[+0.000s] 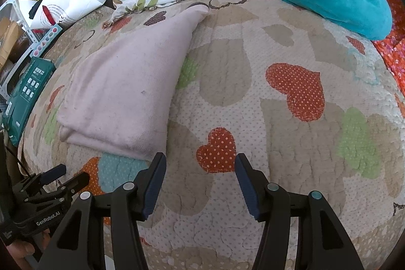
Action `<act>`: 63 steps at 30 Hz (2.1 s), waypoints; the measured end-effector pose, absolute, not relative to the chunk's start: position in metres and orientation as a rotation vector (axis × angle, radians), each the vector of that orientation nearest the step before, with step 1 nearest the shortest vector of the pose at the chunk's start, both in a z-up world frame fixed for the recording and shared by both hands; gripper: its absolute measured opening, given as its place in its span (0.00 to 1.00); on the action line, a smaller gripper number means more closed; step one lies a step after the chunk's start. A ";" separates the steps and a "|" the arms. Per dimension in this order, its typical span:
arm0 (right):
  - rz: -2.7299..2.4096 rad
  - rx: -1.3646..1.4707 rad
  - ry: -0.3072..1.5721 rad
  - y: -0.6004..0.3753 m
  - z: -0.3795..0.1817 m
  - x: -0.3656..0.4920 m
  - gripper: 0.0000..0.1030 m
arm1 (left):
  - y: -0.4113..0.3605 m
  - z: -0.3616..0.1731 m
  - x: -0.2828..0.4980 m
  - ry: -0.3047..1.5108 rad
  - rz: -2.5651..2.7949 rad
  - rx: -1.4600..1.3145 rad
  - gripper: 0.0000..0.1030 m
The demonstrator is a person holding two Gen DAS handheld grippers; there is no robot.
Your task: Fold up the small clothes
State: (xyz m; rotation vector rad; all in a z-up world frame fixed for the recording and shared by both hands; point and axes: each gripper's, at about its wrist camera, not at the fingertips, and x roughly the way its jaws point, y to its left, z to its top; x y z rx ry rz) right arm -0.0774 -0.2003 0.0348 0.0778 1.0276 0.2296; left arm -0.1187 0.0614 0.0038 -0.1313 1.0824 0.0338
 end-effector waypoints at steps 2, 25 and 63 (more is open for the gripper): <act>0.230 0.078 1.029 -0.201 0.035 -0.077 0.60 | 0.061 0.004 -0.118 1.083 0.034 -0.131 0.74; 0.435 0.392 0.982 -0.202 0.053 -0.059 0.70 | 0.096 0.045 -0.131 0.925 0.023 -0.349 0.74; 0.322 0.303 0.962 -0.246 0.061 -0.097 0.34 | 0.078 0.164 -0.237 0.451 0.494 0.002 1.00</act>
